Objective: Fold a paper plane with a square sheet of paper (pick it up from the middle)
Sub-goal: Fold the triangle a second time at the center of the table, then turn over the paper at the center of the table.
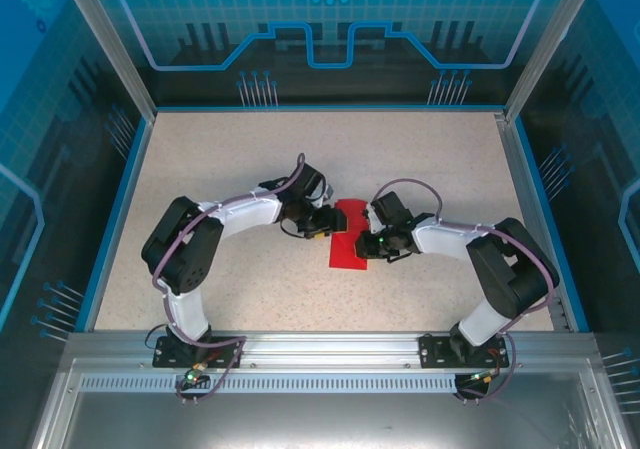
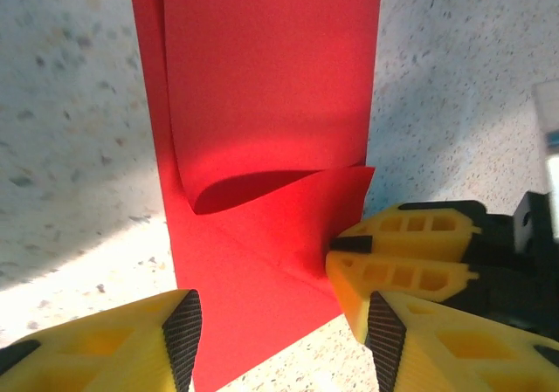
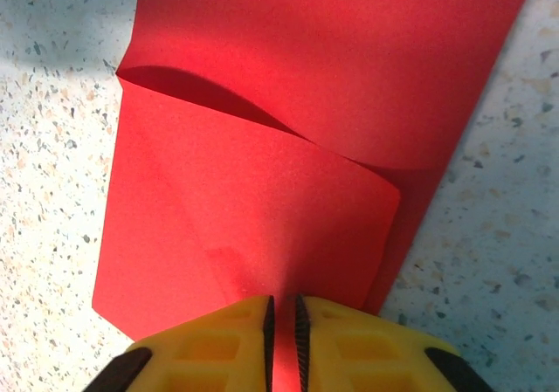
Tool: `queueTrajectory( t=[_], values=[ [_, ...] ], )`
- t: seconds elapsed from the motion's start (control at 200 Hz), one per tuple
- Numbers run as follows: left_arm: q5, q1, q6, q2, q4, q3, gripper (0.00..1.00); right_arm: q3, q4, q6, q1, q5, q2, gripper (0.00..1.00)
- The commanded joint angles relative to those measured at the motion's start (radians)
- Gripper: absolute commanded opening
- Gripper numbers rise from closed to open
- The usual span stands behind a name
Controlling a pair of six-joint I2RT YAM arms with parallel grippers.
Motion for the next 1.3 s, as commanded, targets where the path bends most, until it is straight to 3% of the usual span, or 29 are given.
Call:
queueTrajectory(
  t=[0.0, 0.23, 0.57, 0.82, 0.97, 1.1, 1.295],
  values=[
    [0.028, -0.028, -0.083, -0.003, 0.117, -0.029, 0.57, -0.032, -0.005, 0.004, -0.008, -0.017, -0.020, 0.14],
    [0.015, -0.044, -0.108, 0.049, 0.199, -0.063, 0.56, -0.067, 0.008, 0.007, -0.018, -0.028, -0.048, 0.11],
    [-0.050, -0.067, -0.054, 0.066, 0.126, -0.046, 0.56, -0.092, 0.039, 0.019, -0.045, -0.064, -0.085, 0.10],
    [-0.048, -0.069, -0.071, 0.104, 0.167, -0.019, 0.53, -0.108, 0.050, 0.022, -0.054, -0.077, -0.083, 0.10],
    [-0.052, -0.068, -0.059, 0.104, 0.158, 0.006, 0.49, -0.115, 0.061, 0.021, -0.058, -0.082, -0.076, 0.10],
    [-0.052, -0.069, -0.054, 0.098, 0.153, 0.015, 0.37, -0.113, 0.067, 0.023, -0.059, -0.085, -0.075, 0.10],
    [-0.058, -0.068, -0.040, 0.094, 0.119, 0.035, 0.27, -0.112, 0.066, 0.020, -0.061, -0.086, -0.075, 0.10]
  ],
)
